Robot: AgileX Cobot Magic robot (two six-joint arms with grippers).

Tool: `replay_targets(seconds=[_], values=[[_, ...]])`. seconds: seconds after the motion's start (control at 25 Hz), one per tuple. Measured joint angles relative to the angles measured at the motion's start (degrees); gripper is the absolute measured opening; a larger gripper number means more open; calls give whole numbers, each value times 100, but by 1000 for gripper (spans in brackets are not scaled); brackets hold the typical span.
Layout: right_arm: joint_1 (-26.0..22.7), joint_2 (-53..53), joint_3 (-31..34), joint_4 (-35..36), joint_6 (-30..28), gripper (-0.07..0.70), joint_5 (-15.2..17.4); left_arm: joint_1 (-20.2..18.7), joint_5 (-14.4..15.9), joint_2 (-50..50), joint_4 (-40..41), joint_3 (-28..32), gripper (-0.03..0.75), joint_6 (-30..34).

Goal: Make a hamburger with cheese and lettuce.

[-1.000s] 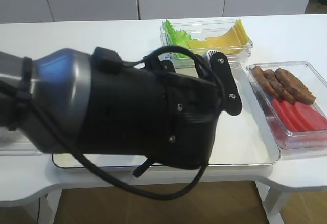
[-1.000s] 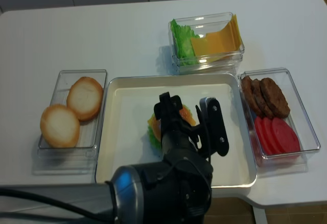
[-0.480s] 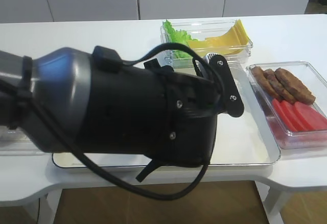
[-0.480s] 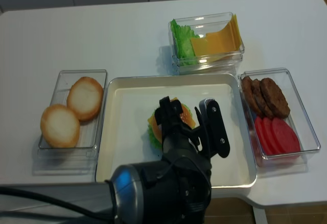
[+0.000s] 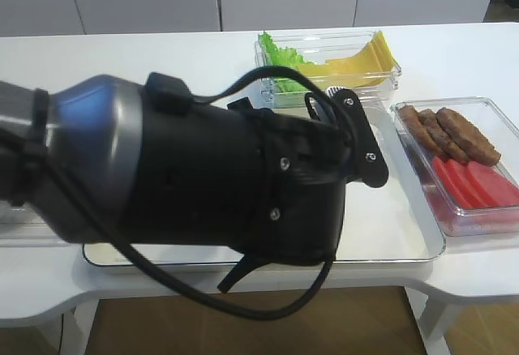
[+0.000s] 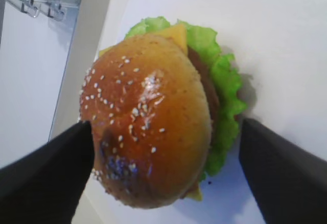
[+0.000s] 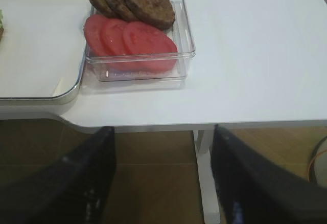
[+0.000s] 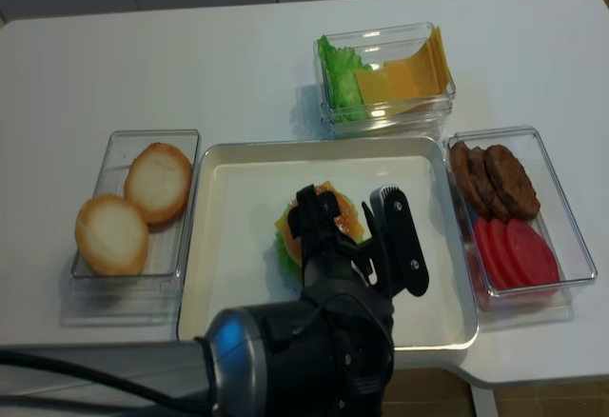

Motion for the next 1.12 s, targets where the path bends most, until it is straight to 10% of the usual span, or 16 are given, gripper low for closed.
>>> replay_targets(seconds=[1.12], values=[[0,0,0,0,-11,451,0,-149,561,-991,-713,-97,674,297]])
